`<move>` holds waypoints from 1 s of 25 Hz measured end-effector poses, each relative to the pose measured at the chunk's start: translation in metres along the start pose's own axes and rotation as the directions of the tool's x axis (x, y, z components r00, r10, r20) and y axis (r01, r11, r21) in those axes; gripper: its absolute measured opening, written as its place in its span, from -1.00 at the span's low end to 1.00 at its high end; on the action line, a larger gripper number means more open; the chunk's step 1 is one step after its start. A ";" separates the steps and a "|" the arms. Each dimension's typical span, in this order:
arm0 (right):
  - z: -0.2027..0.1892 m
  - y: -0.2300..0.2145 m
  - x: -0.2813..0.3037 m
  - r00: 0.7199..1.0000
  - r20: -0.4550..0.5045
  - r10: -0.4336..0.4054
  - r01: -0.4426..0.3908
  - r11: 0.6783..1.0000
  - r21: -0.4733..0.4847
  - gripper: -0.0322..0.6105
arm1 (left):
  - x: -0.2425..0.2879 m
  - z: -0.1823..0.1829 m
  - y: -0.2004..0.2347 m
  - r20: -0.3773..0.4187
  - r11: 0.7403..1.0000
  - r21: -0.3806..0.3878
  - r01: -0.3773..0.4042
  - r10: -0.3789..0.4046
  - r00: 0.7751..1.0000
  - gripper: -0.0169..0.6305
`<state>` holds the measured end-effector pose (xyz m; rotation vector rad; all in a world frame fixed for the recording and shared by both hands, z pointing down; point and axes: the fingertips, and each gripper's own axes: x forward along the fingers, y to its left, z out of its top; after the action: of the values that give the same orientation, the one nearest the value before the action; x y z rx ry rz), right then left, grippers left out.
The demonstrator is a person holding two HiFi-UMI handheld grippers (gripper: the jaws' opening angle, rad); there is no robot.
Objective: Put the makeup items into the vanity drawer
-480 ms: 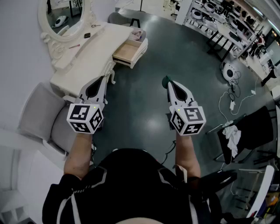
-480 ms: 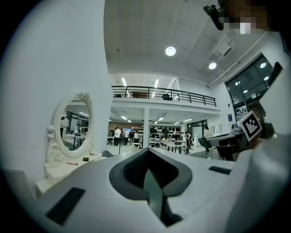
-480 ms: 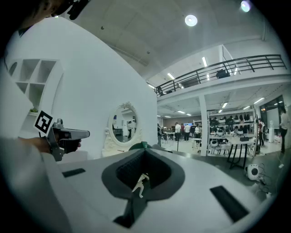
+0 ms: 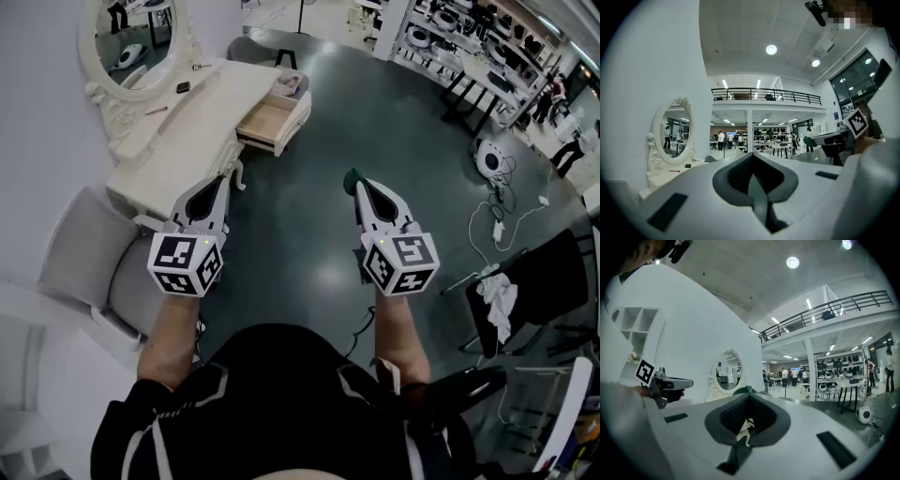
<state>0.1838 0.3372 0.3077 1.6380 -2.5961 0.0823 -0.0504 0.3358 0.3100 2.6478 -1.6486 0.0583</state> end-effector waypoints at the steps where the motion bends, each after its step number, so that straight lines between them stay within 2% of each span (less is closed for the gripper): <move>1: -0.001 -0.003 -0.001 1.000 0.002 0.005 -0.005 1.000 0.003 -0.89 | 0.002 -0.002 -0.002 -0.006 1.000 -0.002 0.000 0.000 1.000 -0.94; 8: -0.009 -0.024 -0.016 0.999 0.003 0.044 -0.044 0.999 -0.001 -0.89 | 0.014 -0.004 -0.033 -0.011 0.999 -0.043 0.001 -0.002 1.000 -0.94; 14: -0.008 -0.050 -0.007 0.993 -0.022 0.118 -0.118 0.993 -0.026 -0.89 | 0.032 0.003 -0.049 0.027 0.998 -0.024 -0.054 0.054 0.998 -0.94; 17: 0.000 -0.063 0.001 0.993 -0.010 0.121 -0.121 0.992 -0.042 -0.89 | 0.041 0.004 -0.048 0.023 0.996 0.014 -0.087 0.087 0.996 -0.94; 19: 0.002 -0.069 0.007 0.993 -0.004 0.120 -0.120 0.992 -0.043 -0.89 | 0.047 0.000 -0.043 0.003 0.995 0.010 -0.098 0.098 0.995 -0.94; 25: 0.014 -0.097 0.038 0.998 -0.005 0.055 -0.055 0.998 -0.040 -0.89 | 0.082 0.008 -0.017 0.007 0.998 0.019 -0.067 0.066 0.998 -0.94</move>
<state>0.2543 0.2605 0.2980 1.5522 -2.6226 0.0351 0.0012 0.2698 0.3051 2.6093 -1.7469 0.0672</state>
